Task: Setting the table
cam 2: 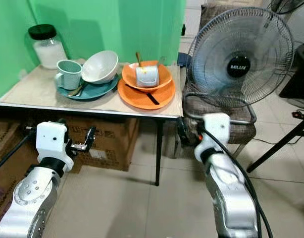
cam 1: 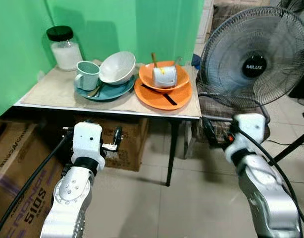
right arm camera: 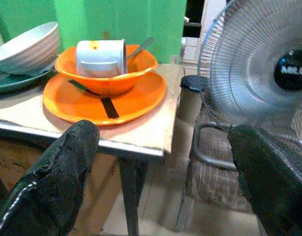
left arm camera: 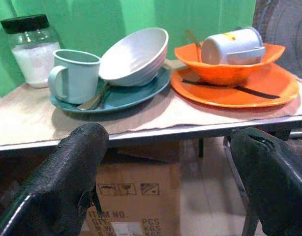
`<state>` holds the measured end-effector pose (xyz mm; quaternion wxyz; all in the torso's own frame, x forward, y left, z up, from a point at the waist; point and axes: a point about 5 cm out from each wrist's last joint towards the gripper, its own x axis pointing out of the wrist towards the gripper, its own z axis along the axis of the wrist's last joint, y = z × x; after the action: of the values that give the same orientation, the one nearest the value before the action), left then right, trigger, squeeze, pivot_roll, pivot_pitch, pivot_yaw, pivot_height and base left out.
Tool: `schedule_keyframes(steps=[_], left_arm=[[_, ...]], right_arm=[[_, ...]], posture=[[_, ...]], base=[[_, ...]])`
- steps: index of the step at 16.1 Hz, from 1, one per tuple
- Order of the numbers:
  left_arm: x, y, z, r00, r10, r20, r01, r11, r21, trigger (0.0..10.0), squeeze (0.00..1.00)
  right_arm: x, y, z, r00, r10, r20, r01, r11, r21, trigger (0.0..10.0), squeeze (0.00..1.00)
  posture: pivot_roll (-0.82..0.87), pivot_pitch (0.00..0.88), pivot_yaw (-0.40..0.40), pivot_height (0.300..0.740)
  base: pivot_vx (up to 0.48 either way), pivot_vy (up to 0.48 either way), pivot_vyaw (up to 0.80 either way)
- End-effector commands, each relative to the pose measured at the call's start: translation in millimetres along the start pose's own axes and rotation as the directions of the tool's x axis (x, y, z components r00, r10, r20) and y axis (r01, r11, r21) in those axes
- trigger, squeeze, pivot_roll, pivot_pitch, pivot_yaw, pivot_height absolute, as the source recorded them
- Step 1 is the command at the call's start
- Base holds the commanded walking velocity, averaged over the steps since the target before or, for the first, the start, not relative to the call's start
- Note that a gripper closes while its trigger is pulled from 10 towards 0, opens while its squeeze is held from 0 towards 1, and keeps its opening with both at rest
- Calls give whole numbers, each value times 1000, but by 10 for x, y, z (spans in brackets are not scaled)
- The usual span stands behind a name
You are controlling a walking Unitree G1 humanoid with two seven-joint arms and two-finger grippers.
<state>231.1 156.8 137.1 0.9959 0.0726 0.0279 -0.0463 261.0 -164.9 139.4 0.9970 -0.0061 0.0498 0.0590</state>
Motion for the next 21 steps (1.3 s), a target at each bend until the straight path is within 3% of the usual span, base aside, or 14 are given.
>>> schedule_keyframes(steps=[1, 4, 6, 10, 14, 21], left_arm=[[7, 17, 4, 1000, 7, -3, -7, 1000, 11, 10000, 4], [35, 47, 17, 1000, 3, -4, -3, 1000, 19, 10000, 12], [63, 41, 34, 1000, -14, 3, 14, 1000, 26, 10000, 16], [93, 23, 38, 999, -34, 9, 34, 999, 27, 10000, 12], [90, 7, 33, 999, -45, 7, 45, 999, 26, 10000, 20], [76, 21, 38, 999, -41, 9, 41, 999, 32, 10000, 20]], right_arm=[[23, -11, -11, 1000, -6, -10, 5, 1000, -2, 10000, 0], [33, -15, -34, 999, -39, -15, 39, 999, -7, 10000, 0], [55, -52, -24, 997, -77, -1, 77, 996, 52, 10000, 0], [68, -32, -25, 998, -57, -4, 57, 997, 47, 10000, 0], [78, -31, -15, 999, -54, -1, 54, 998, 44, 10000, 0], [99, 13, 2, 1000, -21, 11, 21, 998, 55, 10000, 0]], posture=[[63, 0, -16, 740], [65, 0, -2, 740], [59, 0, 1, 740], [51, 0, 2, 740], [52, 0, 2, 740], [64, 0, -5, 740]], base=[[281, 0, 0], [286, 0, 694], [296, 0, 0], [307, 0, 0], [330, 0, -794], [364, 0, 0]])
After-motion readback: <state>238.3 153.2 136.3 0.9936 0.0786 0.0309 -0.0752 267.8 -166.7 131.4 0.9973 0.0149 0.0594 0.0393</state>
